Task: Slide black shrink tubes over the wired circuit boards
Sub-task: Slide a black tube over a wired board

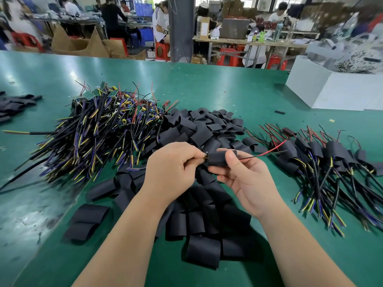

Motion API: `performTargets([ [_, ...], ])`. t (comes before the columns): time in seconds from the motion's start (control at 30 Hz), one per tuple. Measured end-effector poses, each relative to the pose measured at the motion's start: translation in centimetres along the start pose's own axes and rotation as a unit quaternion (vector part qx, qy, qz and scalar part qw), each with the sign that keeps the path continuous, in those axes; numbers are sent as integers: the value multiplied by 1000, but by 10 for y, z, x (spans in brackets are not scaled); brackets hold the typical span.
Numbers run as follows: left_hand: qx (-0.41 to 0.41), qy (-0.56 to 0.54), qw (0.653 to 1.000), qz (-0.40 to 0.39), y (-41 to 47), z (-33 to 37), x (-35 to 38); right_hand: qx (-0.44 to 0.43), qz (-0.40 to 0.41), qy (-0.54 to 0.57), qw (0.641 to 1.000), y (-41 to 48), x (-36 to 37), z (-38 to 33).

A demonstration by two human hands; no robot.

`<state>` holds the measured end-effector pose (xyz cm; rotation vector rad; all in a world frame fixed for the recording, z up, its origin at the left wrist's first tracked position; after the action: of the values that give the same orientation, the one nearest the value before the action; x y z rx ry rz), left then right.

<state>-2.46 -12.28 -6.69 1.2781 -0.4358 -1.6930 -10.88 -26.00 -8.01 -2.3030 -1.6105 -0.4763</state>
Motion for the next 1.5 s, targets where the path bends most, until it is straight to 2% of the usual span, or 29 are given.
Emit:
performTargets([
  [0.3, 29, 16, 999, 9, -1, 6, 4, -44, 34, -47, 997, 1, 2, 7],
  [0.5, -4, -17, 1000, 19, 0, 5, 4, -5, 12, 52, 999, 3, 3, 5],
  [0.57, -30, -33, 999, 30, 1, 3, 1, 2, 34, 124, 992, 5, 2, -2],
  [0.67, -65, -31, 995, 70, 3, -8, -7, -33, 89, 219, 971, 4, -14, -25],
  [0.73, -111, -20, 987, 112, 2, -18, -13, -75, 119, 239, 961, 0, -32, -46],
  [0.83, -223, 23, 961, 158, -1, -39, -20, -132, 148, 241, 950, -7, -60, -67],
  [0.9, -286, 97, 943, 140, -5, -51, -22, -181, 220, 179, 942, -10, -78, -77],
  [0.97, -349, 180, 915, 94, -10, -61, -24, -231, 328, -3, 916, -14, -92, -84],
  [1.03, -412, 225, 882, 39, -15, -67, -24, -222, 413, -249, 847, -12, -104, -83],
  [1.1, -455, 240, 858, -12, -19, -73, -23, -168, 437, -446, 763, -9, -108, -75],
  [1.13, -464, 248, 849, -36, -21, -76, -22, -149, 438, -499, 733, -8, -108, -71],
  [1.2, -464, 264, 843, -64, -22, -80, -21, -146, 428, -552, 700, -5, -102, -66],
  [1.23, -459, 271, 844, -60, -22, -82, -22, -157, 416, -567, 693, -4, -96, -64],
  [1.27, -454, 274, 847, -47, -22, -84, -23, -161, 397, -568, 703, -2, -92, -61],
  [1.33, -443, 271, 855, -8, -20, -86, -27, -114, 340, -530, 769, 3, -83, -53],
  [1.37, -438, 268, 858, 10, -19, -86, -29, -72, 305, -526, 791, 6, -80, -47],
  [1.43, -426, 266, 864, 43, -19, -87, -34, -4, 255, -574, 778, 11, -79, -35],
  [1.5, -413, 269, 867, 70, -19, -86, -37, 26, 257, -594, 762, 13, -80, -30],
])
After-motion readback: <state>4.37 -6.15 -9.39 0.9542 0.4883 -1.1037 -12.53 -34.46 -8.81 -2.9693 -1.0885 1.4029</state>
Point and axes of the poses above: each hand's wrist, its own y-axis towards the middle knuckle, its own x-axis out of the palm, z = x × y, the point moved 2 cm from there along y, towards the middle knuckle, and after that the axes turned 5 degrees about x, right-handed, at the moved point
